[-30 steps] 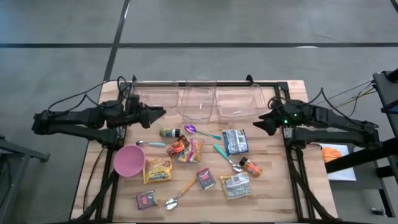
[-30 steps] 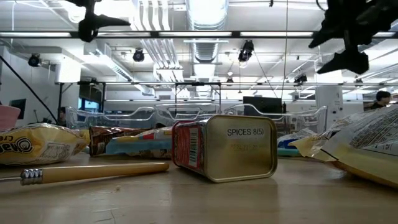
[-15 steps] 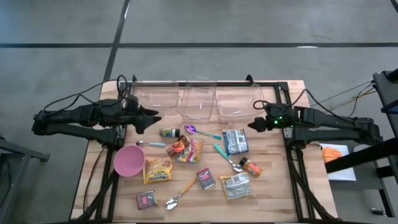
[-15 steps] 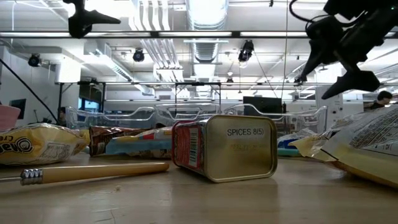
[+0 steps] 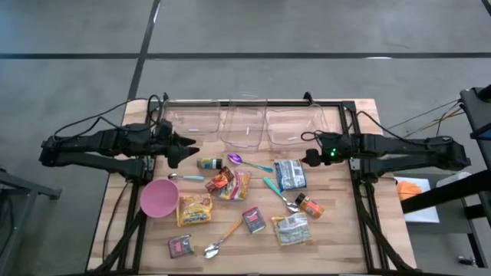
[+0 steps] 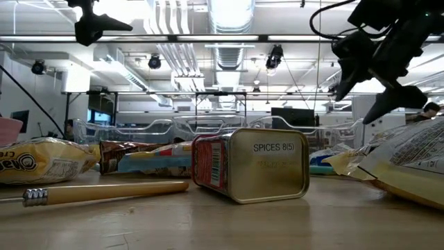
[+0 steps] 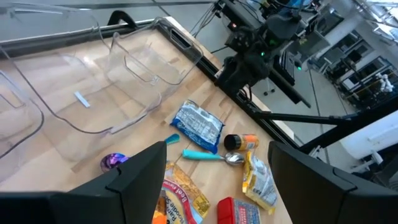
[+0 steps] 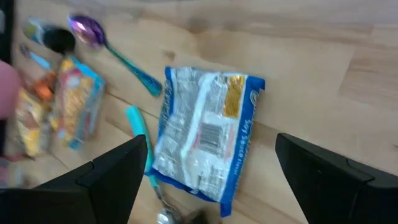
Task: Pick & Place Food Item
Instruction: Put the blue noodle pack into the right transparent bin
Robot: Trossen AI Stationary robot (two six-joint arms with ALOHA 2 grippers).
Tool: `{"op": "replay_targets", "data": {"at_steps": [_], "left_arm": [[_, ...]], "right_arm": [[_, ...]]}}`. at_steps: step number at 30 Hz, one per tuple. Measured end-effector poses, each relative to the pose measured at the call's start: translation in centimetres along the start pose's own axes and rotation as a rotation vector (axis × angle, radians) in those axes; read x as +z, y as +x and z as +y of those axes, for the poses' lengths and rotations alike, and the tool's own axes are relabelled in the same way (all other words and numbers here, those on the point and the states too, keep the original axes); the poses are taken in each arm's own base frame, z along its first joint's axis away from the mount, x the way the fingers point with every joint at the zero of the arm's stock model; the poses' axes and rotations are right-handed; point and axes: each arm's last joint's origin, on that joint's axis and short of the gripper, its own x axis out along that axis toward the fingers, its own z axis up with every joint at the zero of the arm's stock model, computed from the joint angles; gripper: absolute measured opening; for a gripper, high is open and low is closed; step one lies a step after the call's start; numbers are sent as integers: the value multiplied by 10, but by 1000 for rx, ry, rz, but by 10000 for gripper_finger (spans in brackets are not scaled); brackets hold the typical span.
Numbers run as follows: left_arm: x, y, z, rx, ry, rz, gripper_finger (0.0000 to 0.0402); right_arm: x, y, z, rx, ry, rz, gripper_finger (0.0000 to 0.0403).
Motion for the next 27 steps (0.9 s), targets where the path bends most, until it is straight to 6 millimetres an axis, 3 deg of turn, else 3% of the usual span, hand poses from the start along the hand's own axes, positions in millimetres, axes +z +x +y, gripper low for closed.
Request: {"op": "replay_targets", "data": {"at_steps": [7, 14, 18, 22, 27], "left_arm": [[0, 0, 0, -3, 12, 4, 290], [0, 0, 0, -13, 12, 12, 290], [0, 0, 0, -14, 12, 12, 290], [-1, 0, 0, -13, 12, 13, 290], [-1, 0, 0, -13, 13, 13, 290]], "right_arm": [[-17, 31, -3, 69, -66, -11, 351], [-27, 57, -30, 78, 6, -98, 351], [-29, 64, -35, 189, 53, -130, 351], [-33, 72, -44, 134, 69, -113, 351], [-32, 78, -39, 100, 65, -114, 351]]}}
